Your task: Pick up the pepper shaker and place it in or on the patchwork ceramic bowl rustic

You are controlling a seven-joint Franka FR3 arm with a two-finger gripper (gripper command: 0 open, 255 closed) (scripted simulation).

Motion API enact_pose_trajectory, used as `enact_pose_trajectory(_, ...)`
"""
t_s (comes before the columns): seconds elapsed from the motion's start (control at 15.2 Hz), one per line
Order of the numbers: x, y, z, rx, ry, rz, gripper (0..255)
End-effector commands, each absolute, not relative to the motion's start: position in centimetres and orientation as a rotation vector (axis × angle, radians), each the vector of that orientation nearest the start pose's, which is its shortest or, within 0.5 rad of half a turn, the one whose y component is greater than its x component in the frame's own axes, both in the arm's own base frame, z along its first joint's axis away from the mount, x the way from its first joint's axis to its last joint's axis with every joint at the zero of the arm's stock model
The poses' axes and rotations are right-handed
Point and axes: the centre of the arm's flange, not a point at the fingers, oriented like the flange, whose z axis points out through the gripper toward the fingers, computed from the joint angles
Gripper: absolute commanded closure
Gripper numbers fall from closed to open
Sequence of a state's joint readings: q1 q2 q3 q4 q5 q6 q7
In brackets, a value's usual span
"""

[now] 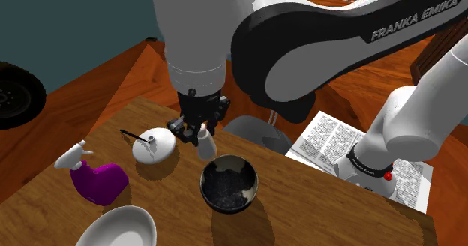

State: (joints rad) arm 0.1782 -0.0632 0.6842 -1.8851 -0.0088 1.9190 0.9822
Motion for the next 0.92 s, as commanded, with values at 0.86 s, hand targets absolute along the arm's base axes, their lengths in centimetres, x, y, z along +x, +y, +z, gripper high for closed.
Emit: enact_pose_trajectory(0.86, 28.7, 41.4, 48.9, -3.096, 0.183, -0.137, 255)
